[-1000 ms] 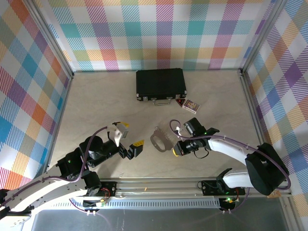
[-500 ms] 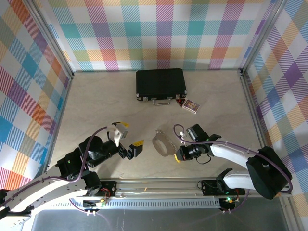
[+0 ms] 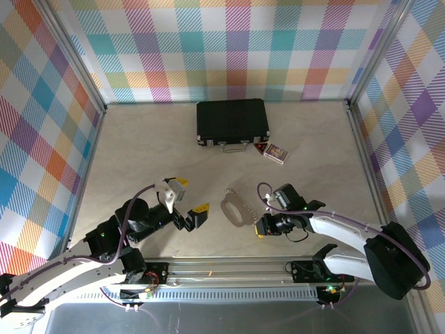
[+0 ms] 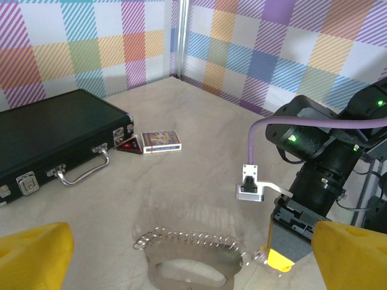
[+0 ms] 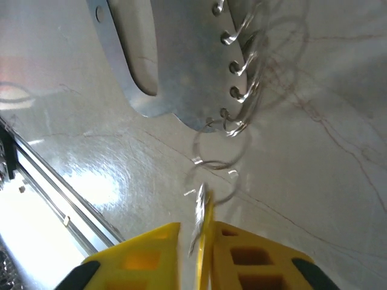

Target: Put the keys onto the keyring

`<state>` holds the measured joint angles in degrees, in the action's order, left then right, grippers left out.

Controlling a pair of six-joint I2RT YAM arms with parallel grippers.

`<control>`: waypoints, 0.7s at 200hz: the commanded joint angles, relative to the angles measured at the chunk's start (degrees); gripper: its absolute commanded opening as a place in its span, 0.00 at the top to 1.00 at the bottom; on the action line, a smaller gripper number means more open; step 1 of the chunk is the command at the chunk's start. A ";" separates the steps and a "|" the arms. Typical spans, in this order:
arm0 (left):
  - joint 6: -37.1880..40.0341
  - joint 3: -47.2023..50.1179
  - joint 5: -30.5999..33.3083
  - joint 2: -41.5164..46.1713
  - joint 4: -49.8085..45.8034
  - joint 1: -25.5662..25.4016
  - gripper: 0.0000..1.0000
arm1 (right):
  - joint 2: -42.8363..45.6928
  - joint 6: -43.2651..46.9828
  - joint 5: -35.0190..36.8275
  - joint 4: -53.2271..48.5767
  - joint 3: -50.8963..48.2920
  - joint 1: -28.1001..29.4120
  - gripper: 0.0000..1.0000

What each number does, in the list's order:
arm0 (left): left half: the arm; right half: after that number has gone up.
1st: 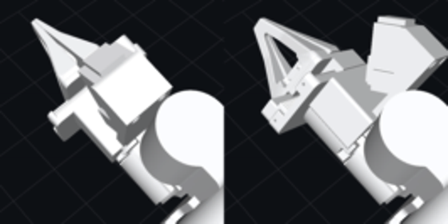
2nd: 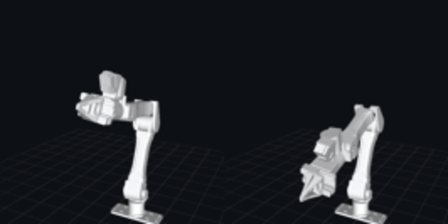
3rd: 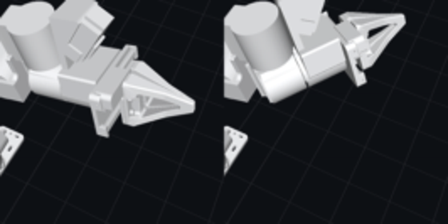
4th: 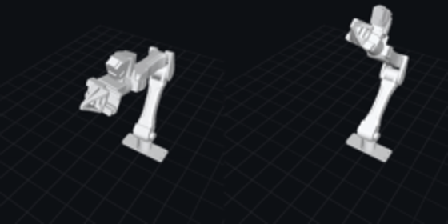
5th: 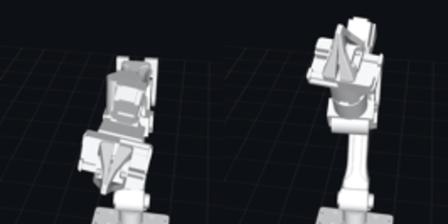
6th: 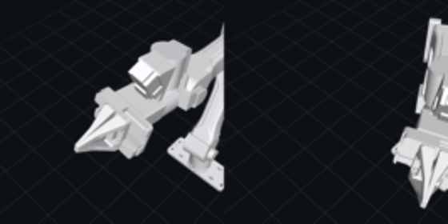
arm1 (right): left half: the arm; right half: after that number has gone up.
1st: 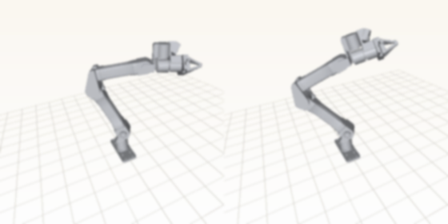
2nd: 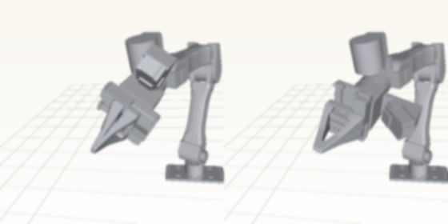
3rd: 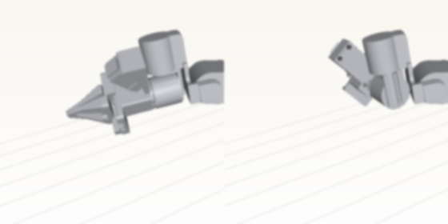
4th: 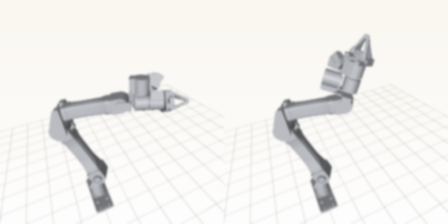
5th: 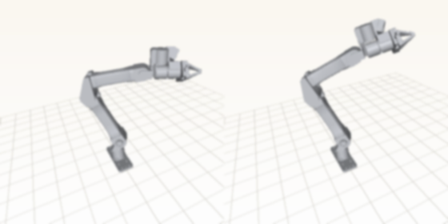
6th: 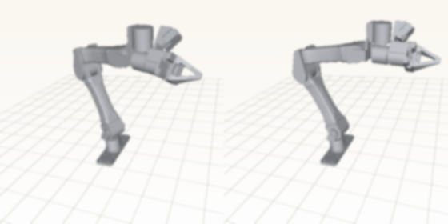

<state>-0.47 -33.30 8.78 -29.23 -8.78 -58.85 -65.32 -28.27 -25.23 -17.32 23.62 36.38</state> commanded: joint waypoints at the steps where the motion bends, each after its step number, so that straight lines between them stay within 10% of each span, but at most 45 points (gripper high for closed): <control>1: -1.87 0.61 -1.41 -0.61 4.11 -0.34 0.00 | 2.75 -1.04 1.61 -2.25 -0.26 0.36 0.74; 78: -5.85 -1.32 7.79 -3.13 2.59 -0.32 0.00 | 21.59 -1.07 14.93 -16.47 6.65 0.36 0.43; 111: -13.15 -2.77 22.72 -6.82 -1.73 -0.21 0.00 | 29.66 -0.40 27.91 -19.47 8.89 0.28 0.00; 140: -13.97 -0.91 31.53 -8.16 -0.36 0.42 0.00 | 32.73 2.59 37.24 -17.83 9.60 0.18 0.01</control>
<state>-11.44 -34.22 28.71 -37.10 -9.37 -58.85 -34.11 -28.25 0.73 -33.85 31.70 36.38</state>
